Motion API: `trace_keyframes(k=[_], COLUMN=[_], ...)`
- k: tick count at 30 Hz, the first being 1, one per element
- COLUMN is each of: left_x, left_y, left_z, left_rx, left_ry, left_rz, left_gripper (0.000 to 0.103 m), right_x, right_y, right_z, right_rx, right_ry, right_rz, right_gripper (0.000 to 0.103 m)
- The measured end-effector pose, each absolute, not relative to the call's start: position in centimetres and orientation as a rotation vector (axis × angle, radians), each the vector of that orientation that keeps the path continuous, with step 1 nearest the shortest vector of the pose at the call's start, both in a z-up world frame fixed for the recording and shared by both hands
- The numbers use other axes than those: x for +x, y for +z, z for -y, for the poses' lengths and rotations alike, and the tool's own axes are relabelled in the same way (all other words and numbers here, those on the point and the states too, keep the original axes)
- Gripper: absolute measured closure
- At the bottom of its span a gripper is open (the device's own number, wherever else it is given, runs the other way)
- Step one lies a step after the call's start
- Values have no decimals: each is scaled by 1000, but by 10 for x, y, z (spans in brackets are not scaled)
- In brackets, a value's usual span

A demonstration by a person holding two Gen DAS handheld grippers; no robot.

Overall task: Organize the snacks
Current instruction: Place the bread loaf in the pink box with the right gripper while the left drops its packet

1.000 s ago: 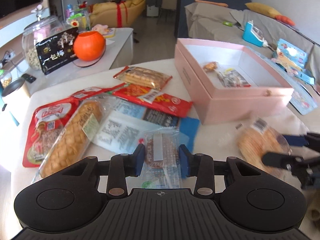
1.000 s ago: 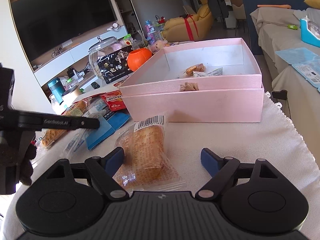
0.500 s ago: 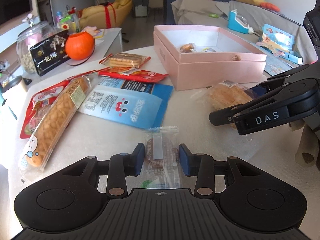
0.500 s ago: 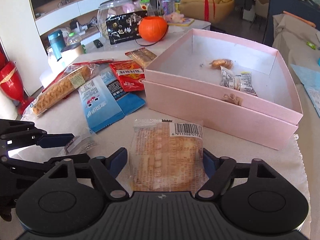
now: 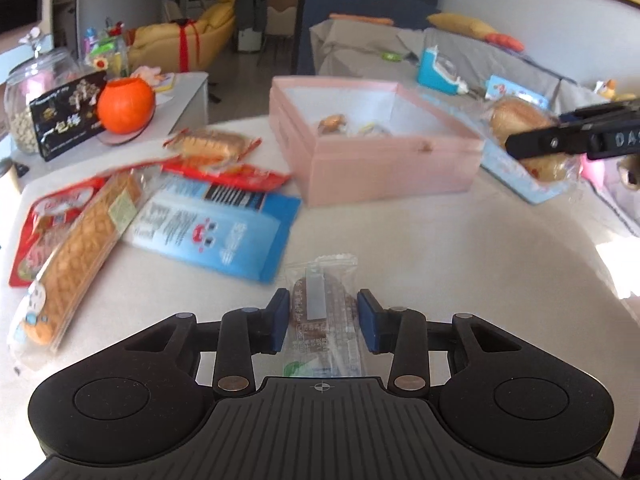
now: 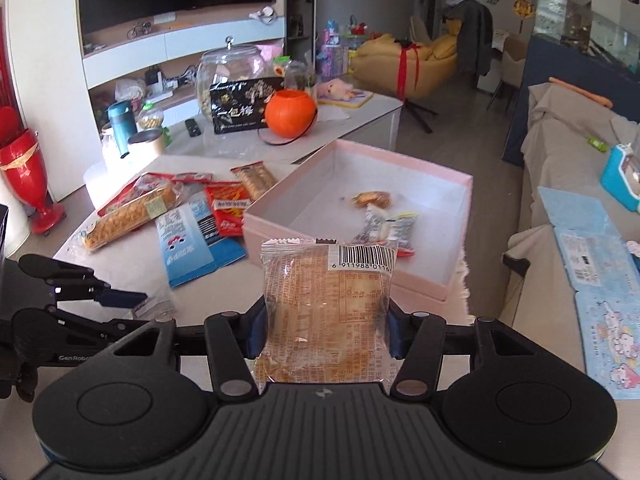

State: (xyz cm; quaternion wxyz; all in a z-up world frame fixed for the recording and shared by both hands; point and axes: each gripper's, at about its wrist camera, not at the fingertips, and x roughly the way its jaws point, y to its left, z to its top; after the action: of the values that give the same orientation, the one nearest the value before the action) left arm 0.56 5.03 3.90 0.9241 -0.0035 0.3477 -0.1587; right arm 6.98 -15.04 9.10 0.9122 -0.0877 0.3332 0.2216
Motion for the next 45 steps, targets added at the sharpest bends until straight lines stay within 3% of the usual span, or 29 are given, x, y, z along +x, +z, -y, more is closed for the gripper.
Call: trace_keyframes(k=[7,12,18,21,23,24,31,38,45], left_x=[86,166,102,75,61,51,14,5,3], left_y=[127,104,81,66,59,57,39,31,37], left_z=[-29,-23,-83,-107,-120,-130,-199,-221,-202], left_rx=[-123,-219,-373,-399,-395,-387,-457,-519,-518], left_ry=[-358,-392,-231,-138,-73,-40,232,260,65], left_rz=[-410,-547,-419,-440,-469,-470,-391,-434,-448], left_gripper=[58,59,60,60,60,60,60,60,61], right_x=[81,92,104,138,170,187,219,247,305], right_y=[103,97,110,128,137,138,127,97,31], right_z=[180,172,178,166,153,145,68,-39,-112], right_rx=[-141,-134,-121,-78,-30,-25,-119,-204,-300], right_ry=[365,362,324,323,358,369,370,477,351], right_rz=[-648,-680,-633,-616,-631,-657,-682,-807,-942], right_gripper=[48,48,48,48,41,31,30,30,31])
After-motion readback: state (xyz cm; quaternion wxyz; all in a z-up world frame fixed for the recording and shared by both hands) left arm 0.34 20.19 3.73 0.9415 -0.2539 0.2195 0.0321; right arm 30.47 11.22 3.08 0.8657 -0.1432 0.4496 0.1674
